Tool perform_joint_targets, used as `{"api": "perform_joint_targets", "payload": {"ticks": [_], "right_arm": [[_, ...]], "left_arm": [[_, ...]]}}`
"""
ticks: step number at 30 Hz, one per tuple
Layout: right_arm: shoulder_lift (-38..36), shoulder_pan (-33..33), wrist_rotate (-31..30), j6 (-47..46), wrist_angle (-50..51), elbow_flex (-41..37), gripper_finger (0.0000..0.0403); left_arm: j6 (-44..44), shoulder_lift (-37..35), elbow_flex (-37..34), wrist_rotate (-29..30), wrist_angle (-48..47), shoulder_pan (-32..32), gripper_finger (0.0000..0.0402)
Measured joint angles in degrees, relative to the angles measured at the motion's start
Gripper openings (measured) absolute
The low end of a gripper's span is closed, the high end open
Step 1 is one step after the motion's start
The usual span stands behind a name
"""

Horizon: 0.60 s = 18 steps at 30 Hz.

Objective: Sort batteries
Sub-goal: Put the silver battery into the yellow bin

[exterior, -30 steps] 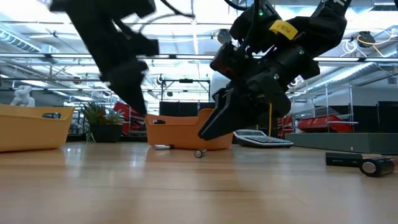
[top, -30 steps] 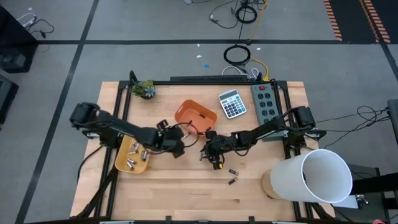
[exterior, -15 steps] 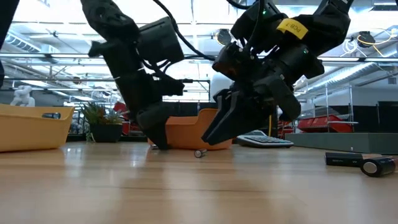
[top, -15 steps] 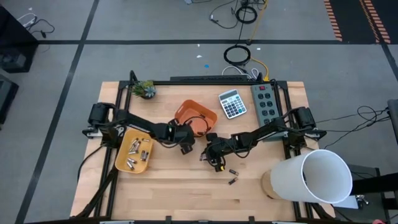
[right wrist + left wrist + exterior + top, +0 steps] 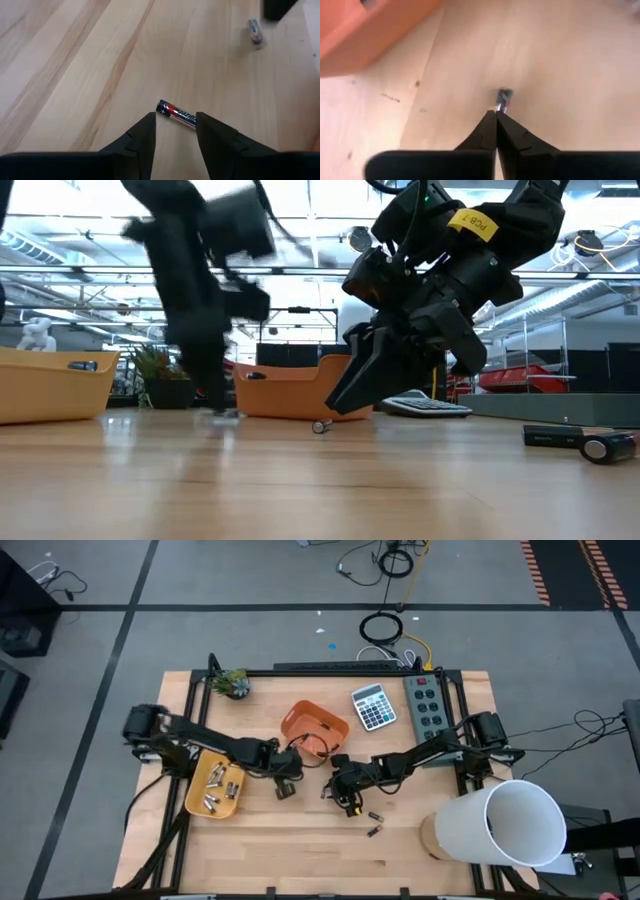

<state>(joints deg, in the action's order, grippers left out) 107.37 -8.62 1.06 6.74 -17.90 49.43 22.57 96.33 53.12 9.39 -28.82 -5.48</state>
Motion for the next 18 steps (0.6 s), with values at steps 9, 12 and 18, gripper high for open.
{"api": "perform_joint_targets", "payload": {"ticks": [9, 12, 18], "right_arm": [[0.0, 0.0, 0.0, -0.2, -0.2, 0.0, 0.013], [0.0, 0.0, 0.3, 0.4, -1.2, 0.0, 0.013], [0.0, 0.0, -5.5, -3.1, -7.2, 0.0, 0.013]], "left_arm": [[17.5, -19.3, 3.4, 1.1, -26.5, -9.9, 0.0001], [21.4, -20.9, 3.4, 5.1, -27.4, -13.3, 0.0003], [19.5, -18.7, 3.4, 10.6, -21.1, -17.7, 0.0036]]}}
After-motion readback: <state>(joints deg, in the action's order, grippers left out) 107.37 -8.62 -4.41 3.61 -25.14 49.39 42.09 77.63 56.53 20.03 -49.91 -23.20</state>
